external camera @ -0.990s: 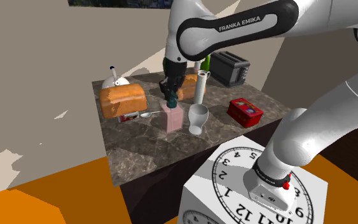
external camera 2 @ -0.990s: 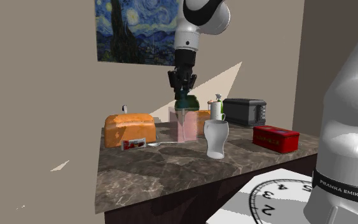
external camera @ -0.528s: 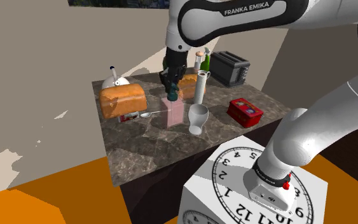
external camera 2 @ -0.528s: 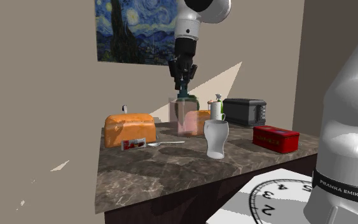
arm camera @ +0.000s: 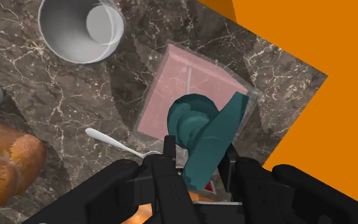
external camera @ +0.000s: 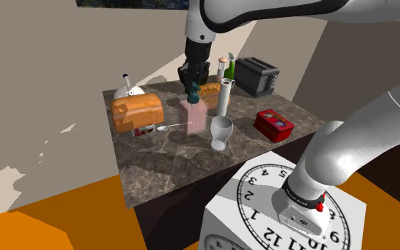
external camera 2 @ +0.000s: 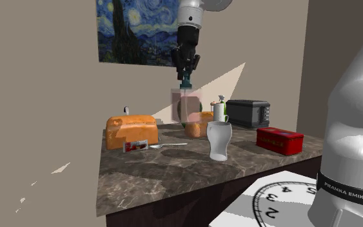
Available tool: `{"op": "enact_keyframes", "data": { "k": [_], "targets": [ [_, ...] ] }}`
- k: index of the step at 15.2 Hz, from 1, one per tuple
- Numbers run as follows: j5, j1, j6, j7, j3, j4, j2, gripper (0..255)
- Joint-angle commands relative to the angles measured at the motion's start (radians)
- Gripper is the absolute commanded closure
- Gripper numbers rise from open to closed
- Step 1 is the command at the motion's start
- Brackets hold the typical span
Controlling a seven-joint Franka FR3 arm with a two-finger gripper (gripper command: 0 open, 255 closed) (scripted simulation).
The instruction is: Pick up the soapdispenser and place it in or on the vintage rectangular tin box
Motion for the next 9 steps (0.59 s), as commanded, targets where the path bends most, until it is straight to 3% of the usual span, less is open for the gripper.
{"op": "enact_keyframes", "data": {
  "k": [1, 9],
  "targets": [
    [0.001, -0.005, -0.018, -0.021, -0.017, -0.009, -0.026, 255],
    [-0.028, -0.053, -0.095, -0.198, -0.161, -0.107, -0.190, 255]
  ]
}}
